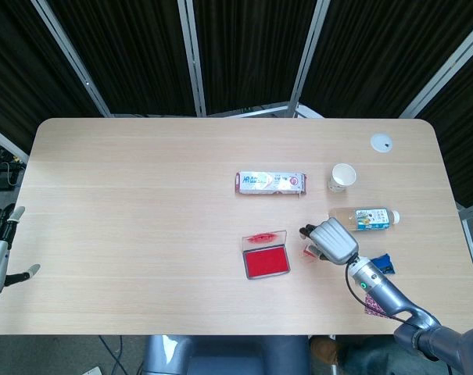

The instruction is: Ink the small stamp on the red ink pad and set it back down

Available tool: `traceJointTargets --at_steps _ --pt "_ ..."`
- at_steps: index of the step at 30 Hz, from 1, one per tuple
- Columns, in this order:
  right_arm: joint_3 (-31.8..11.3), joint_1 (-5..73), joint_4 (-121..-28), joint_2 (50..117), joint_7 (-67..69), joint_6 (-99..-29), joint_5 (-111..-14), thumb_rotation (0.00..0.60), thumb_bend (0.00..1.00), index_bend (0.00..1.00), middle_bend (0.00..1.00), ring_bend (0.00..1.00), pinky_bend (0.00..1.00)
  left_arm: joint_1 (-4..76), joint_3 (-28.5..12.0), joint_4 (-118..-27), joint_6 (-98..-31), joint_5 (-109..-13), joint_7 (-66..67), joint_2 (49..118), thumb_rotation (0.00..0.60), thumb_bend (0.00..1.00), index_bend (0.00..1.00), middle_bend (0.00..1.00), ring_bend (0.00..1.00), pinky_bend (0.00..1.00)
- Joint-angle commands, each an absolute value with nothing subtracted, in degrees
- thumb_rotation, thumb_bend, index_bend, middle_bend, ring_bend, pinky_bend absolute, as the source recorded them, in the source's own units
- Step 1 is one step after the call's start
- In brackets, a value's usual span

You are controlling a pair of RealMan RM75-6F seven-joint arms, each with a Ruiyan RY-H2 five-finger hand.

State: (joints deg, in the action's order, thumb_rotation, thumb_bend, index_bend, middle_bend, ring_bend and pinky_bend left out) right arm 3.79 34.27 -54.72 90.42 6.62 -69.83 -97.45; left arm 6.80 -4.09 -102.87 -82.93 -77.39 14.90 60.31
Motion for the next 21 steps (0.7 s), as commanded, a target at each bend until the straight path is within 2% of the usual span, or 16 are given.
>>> traceJointTargets --at_steps 1,7,9,12,14,16,17,19,21 --pt "2.44 33.69 -60.64 86.12 5.86 -73.43 -97.55 0.600 0.31 0.43 0.54 0.81 1.00 6.62 -3.95 -103.15 -83.20 -77.95 14.24 59.90 0.600 0.00 0.00 0.00 0.00 0.00" --pt "1.36 29.85 -72.92 76.98 3.62 -81.14 -97.40 0.600 0.30 0.42 0.53 0.81 1.00 6.11 -3.22 -103.55 -83.94 -80.34 12.17 58.87 0.600 0.00 0.00 0.00 0.00 0.00" --pt "1.25 27.61 -76.45 74.48 3.27 -83.97 -96.64 0.600 0.28 0.41 0.49 0.80 0.95 6.00 -2.97 -103.53 -84.04 -81.01 11.60 58.62 0.600 0.00 0.00 0.00 0.00 0.00" --pt "1.67 23.71 -81.63 70.60 3.17 -87.97 -95.31 0.600 0.15 0.30 0.34 0.69 0.75 5.71 -2.83 -103.47 -84.49 -81.72 10.31 58.11 0.600 0.00 0.00 0.00 0.00 0.00" --pt "2.21 21.59 -84.55 68.20 1.91 -88.97 -94.07 0.600 0.02 0.15 0.16 0.46 0.51 5.53 -2.81 -103.34 -84.80 -82.03 9.61 57.86 0.600 0.00 0.00 0.00 0.00 0.00" --pt "2.84 19.45 -87.94 66.23 0.71 -89.42 -92.28 0.600 0.00 0.05 0.05 0.23 0.28 5.38 -2.74 -103.33 -85.08 -82.51 8.87 57.58 0.600 0.00 0.00 0.00 0.00 0.00" --pt "3.20 18.70 -89.43 65.40 0.58 -89.36 -91.63 0.600 0.00 0.02 0.02 0.12 0.17 5.31 -2.68 -103.29 -85.21 -82.78 8.64 57.49 0.600 0.00 0.00 0.00 0.00 0.00" --pt "4.03 16.86 -93.01 63.51 -0.09 -89.05 -89.94 0.600 0.00 0.00 0.00 0.02 0.05 4.98 -2.37 -102.98 -85.85 -83.81 8.05 57.36 0.600 0.00 0.00 0.00 0.00 0.00" --pt "4.17 15.64 -94.91 62.73 -0.88 -89.17 -88.73 0.600 0.00 0.00 0.00 0.00 0.00 4.69 -2.17 -102.69 -86.45 -84.58 7.58 57.32 0.600 0.00 0.00 0.00 0.00 0.00"
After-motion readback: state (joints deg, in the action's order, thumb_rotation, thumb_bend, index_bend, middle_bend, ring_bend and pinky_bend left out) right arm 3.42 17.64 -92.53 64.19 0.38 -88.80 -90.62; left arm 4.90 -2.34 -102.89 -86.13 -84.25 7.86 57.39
